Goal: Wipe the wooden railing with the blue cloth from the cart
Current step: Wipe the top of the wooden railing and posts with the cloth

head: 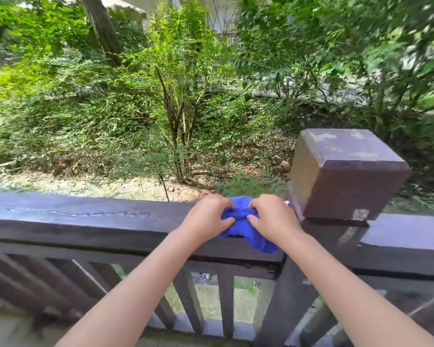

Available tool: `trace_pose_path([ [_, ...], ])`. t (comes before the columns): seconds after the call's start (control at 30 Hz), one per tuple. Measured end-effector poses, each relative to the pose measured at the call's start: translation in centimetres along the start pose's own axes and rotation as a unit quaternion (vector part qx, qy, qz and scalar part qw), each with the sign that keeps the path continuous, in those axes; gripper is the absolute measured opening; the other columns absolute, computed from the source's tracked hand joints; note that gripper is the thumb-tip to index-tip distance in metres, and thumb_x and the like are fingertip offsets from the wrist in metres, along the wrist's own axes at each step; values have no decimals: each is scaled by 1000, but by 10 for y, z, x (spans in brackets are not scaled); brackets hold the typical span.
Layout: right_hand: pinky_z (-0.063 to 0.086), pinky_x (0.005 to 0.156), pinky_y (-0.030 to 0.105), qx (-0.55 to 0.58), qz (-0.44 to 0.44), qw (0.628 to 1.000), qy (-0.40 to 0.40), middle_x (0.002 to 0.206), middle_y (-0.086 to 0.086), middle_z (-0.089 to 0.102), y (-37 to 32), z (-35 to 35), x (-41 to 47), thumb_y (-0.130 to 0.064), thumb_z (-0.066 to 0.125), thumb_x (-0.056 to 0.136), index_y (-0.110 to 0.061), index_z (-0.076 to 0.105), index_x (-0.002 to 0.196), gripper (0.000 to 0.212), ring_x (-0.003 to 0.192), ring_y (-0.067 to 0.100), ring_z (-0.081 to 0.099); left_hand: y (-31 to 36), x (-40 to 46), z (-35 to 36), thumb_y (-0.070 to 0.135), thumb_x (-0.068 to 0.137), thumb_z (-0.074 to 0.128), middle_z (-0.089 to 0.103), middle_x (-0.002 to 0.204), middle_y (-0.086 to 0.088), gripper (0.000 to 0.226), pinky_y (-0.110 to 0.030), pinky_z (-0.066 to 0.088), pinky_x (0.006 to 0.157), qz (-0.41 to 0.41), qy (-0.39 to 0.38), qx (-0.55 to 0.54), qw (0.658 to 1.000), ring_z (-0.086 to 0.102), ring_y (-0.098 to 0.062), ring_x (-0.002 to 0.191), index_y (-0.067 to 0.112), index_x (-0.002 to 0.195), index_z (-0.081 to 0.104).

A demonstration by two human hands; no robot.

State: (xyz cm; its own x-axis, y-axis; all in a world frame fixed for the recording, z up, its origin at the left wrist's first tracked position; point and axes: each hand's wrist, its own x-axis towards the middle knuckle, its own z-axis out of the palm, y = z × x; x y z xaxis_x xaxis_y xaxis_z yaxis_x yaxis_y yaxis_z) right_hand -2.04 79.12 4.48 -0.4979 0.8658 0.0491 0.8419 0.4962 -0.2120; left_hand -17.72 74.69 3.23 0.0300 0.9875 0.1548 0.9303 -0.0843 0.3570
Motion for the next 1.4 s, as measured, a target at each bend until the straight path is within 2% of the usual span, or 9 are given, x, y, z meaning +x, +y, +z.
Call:
trace_pose_path([
  [0.1, 37, 101, 37, 24, 14, 1000, 0, 129, 7, 54, 5, 23, -11, -27, 46, 89, -12, 53, 120, 35, 126, 24, 43, -6, -1, 5, 25, 81, 62, 60, 112, -11, 33, -34, 40, 92, 39, -26, 41, 998, 49, -27, 110, 12, 111, 59],
  [0.2, 7, 118, 41, 6, 19, 1000, -12, 155, 4, 22, 5, 44, -22, -30, 39, 91, -15, 28, 141, 54, 143, 16, 16, -13, -3, 5, 30, 82, 59, 59, 120, -9, 40, -36, 36, 100, 76, -36, 121, 989, 48, -27, 117, 12, 118, 54],
  [0.27, 0, 119, 42, 21, 30, 999, -1, 159, 2, 8, 5, 50, -23, -29, 35, 92, -16, 15, 146, 59, 145, 14, 3, -10, -2, 10, 29, 85, 53, 48, 138, -11, 52, -37, 27, 109, 104, -4, 98, 990, 39, -24, 130, 11, 132, 41],
  [0.4, 1, 119, 38, 31, 77, 995, 61, 158, 4, 9, 4, 56, -17, -30, 29, 96, -14, 11, 146, 55, 146, 14, 3, 8, 8, 36, 24, 94, 34, 10, 157, -5, 57, -42, 12, 117, 129, -36, 49, 990, 8, -18, 145, 14, 145, 11],
  [0.63, 17, 117, 36, -25, 82, 991, 103, 153, 9, 28, -15, 72, -3, -29, 32, 95, -11, 26, 143, 52, 143, 20, 21, -19, 12, 58, 31, 98, 24, 14, 157, -2, 50, -39, 10, 117, 100, -11, 81, 992, 10, -16, 144, 16, 145, 14],
  [1.0, 8, 118, 37, 27, -58, 997, 49, 156, 11, 16, -157, 103, 44, -31, 26, 96, -6, 14, 145, 55, 145, 21, 9, -145, -58, -8, 29, 98, 25, 9, 157, 3, 50, -33, 6, 117, -44, 4, 106, 993, 5, -11, 144, 21, 145, 11],
  [1.2, 7, 119, 35, 5, -41, 998, 43, 158, 4, 13, -89, 86, 21, -31, 26, 97, -11, 13, 146, 54, 145, 14, 8, -92, -32, 13, 32, 97, 24, 6, 158, 0, 53, -41, 8, 117, -1, -28, 108, 994, 3, -13, 145, 18, 146, 9],
  [1.27, 6, 118, 34, 57, -54, 997, 5, 158, 3, 11, -64, 74, 17, -29, 28, 98, -12, 13, 146, 53, 145, 13, 7, -69, -20, 22, 36, 96, 23, 5, 158, -1, 54, -50, 4, 116, -23, -43, 97, 994, 2, -14, 145, 19, 145, 10],
  [1.4, 13, 119, 38, 84, -18, 995, 40, 157, 4, 16, -21, 53, 19, -26, 31, 97, -16, 20, 145, 50, 145, 16, 11, -44, -13, 36, 50, 92, 24, 7, 158, 2, 53, -66, -4, 108, -29, 3, 85, 996, 1, -19, 145, 40, 142, 9],
])
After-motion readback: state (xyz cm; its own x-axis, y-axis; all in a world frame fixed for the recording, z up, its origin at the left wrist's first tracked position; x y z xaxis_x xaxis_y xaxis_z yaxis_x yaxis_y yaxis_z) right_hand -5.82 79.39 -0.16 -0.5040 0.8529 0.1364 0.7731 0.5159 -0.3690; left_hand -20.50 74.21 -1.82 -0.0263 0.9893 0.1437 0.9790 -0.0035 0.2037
